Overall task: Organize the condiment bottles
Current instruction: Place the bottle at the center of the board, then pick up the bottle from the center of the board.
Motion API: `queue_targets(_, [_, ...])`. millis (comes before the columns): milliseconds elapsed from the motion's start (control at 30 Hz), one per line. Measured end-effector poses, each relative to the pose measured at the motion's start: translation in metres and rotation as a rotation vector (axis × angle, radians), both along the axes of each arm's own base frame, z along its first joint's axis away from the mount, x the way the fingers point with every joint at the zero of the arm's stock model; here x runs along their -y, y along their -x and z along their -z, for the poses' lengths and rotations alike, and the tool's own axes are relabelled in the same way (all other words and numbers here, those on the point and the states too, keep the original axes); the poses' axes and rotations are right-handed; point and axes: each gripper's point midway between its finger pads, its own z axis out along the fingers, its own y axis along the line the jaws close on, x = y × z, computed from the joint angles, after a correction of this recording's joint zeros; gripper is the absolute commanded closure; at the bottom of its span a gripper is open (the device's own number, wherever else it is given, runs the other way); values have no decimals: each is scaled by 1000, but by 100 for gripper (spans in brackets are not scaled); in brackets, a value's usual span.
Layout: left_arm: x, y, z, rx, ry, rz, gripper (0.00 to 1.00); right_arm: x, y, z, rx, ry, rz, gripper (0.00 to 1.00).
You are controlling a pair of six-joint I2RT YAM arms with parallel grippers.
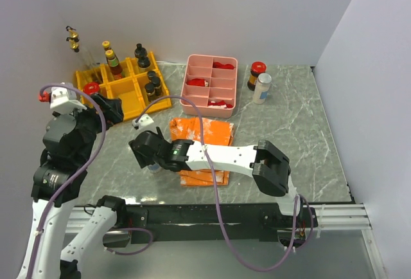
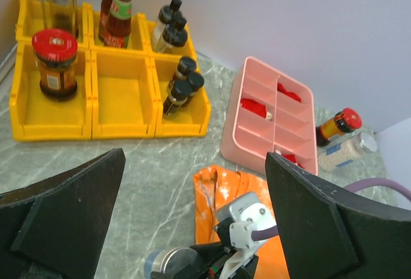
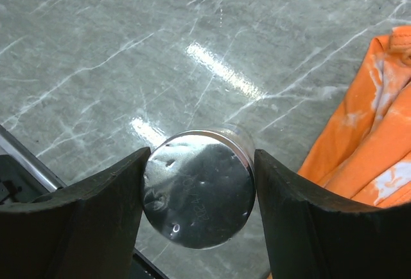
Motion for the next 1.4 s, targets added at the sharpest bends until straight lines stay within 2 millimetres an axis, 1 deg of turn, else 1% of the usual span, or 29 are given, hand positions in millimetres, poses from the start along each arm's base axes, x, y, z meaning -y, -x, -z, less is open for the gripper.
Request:
queue_targets(67, [1,-2,7,-26,1,-1,3,0,0,0,1,1,1,7])
queue_targets(100, [1,-2,11,-40,5,-2,4,0,0,0,1,-2,3,0])
queue_targets(167, [1,-3,19,-73,7,-7,3,3,1,-3,6,-7,0,0])
queue_targets(233, [0,-4,26,-100,16,-19,4,12,3,-9,10,-10,-2,0])
queue_targets(300, [-1,-4,32,-126,18,-28,3,20,5,-20,18,-25,-5,0])
queue_targets(367, [0,-5,39,-158,21,-27,4,33,8,-40,34,-54,-5,0])
queue_targets(467, [4,-6,50,-200,23,-13,4,56,13,-74,65,-118,4,0])
queue_targets(500, [7,-6,56,-214,24,3,4,67,15,-85,76,-141,10,0])
queue_targets(533, [10,-6,62,-229,24,17,4,76,17,-92,85,-156,16,0])
queue_targets(567, [13,-6,71,-248,23,34,4,86,18,-99,95,-175,23,0])
queue_targets(633, [21,-5,97,-312,20,80,4,108,21,-106,111,-194,41,0])
queue_targets(700, [28,-4,120,-377,19,116,4,125,23,-105,122,-201,59,0])
queue_targets(767, [37,-2,144,-460,21,158,4,143,25,-98,130,-189,77,0])
queue_targets(867, [46,-3,167,-542,29,204,2,164,26,-85,140,-158,103,0])
queue_targets(933, [51,-1,176,-570,36,223,2,173,26,-82,149,-148,119,0])
queue_targets(1000, [55,1,181,-577,53,229,1,182,25,-82,160,-147,134,0])
queue_targets(1100, [62,5,191,-582,101,230,1,192,24,-85,179,-153,154,0])
queue_targets(1200, [67,13,206,-626,139,222,1,199,22,-87,197,-163,170,0])
queue_targets(1267, [68,15,211,-650,149,210,1,203,22,-87,208,-161,177,0])
queue_targets(1400, [73,19,217,-688,167,195,5,211,20,-84,226,-150,190,0])
